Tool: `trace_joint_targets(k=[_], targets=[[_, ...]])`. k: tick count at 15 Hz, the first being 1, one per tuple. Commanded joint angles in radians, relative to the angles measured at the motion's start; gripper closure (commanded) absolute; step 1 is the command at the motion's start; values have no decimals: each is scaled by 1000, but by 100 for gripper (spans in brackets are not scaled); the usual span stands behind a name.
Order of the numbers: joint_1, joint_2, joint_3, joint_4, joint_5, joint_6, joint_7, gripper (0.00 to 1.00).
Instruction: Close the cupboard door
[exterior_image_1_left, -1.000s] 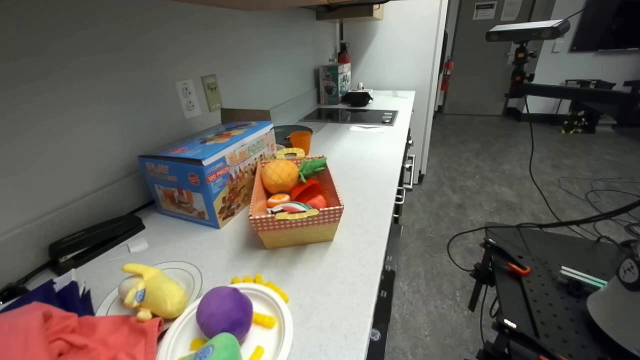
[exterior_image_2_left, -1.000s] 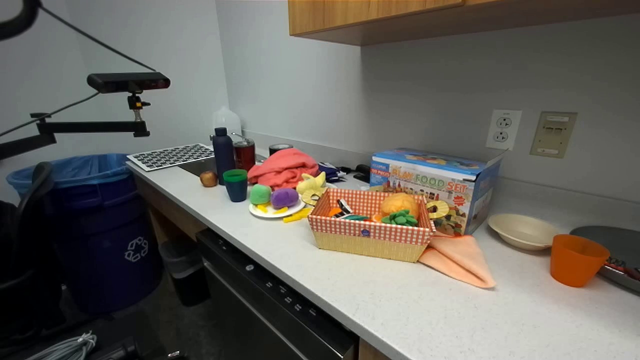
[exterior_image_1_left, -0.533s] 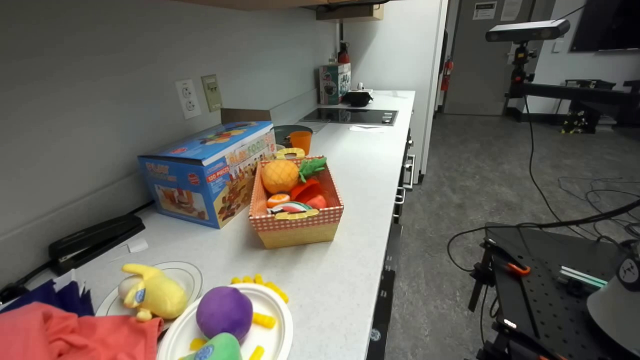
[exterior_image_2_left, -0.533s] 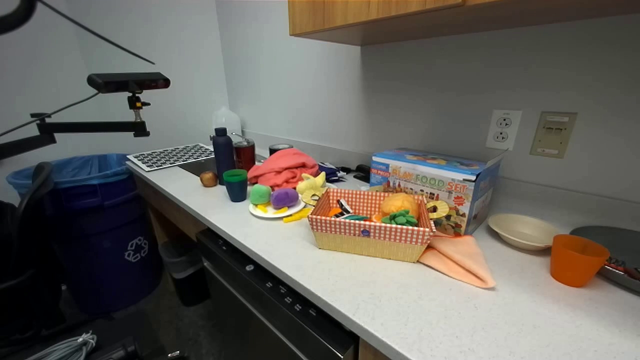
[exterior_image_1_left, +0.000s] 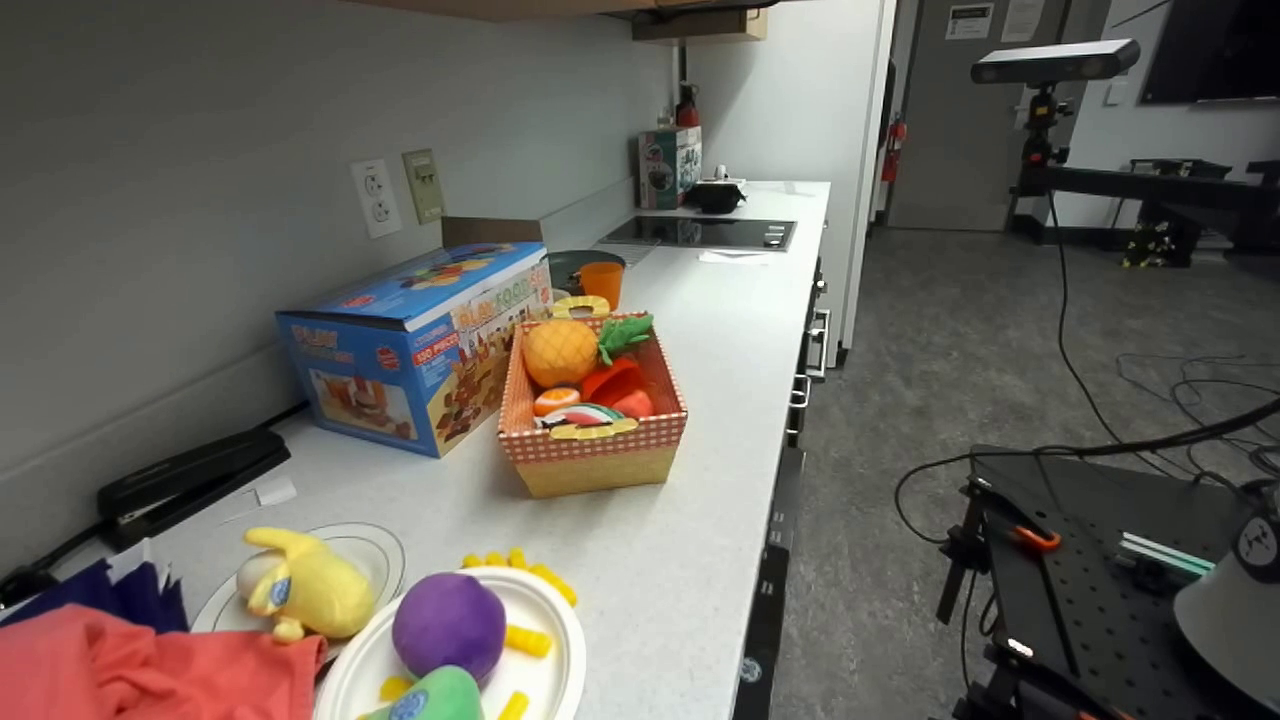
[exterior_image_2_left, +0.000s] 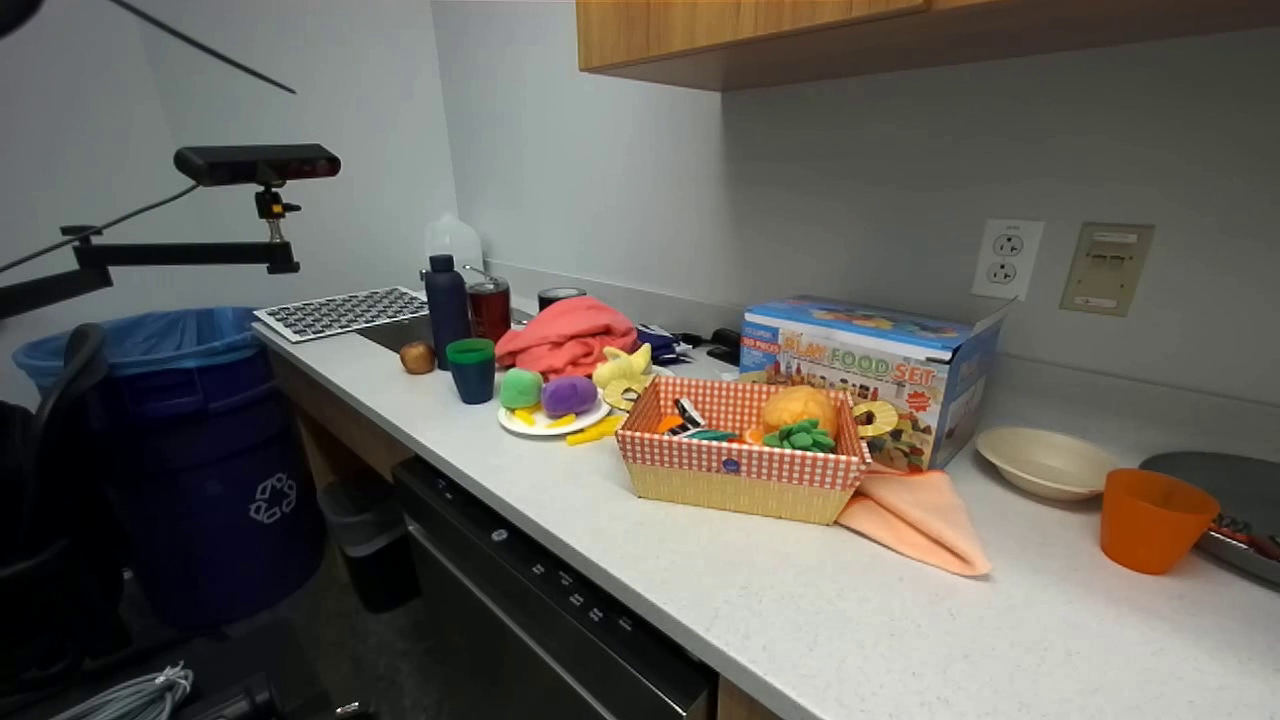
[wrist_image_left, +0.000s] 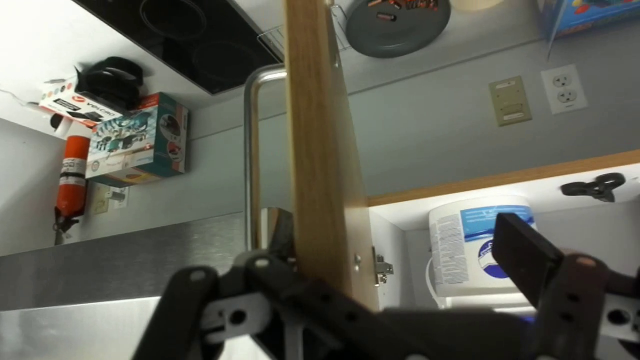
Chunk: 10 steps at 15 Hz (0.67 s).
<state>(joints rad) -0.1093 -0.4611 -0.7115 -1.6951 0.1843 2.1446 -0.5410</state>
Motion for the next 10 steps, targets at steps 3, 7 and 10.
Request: trace_joint_targets(k=[3, 7, 10], targets=[[17, -32, 45, 13, 14, -97, -12, 0], [27, -52, 83, 3, 22, -141, -24, 0], [32, -63, 118, -7, 23, -160, -35, 0]])
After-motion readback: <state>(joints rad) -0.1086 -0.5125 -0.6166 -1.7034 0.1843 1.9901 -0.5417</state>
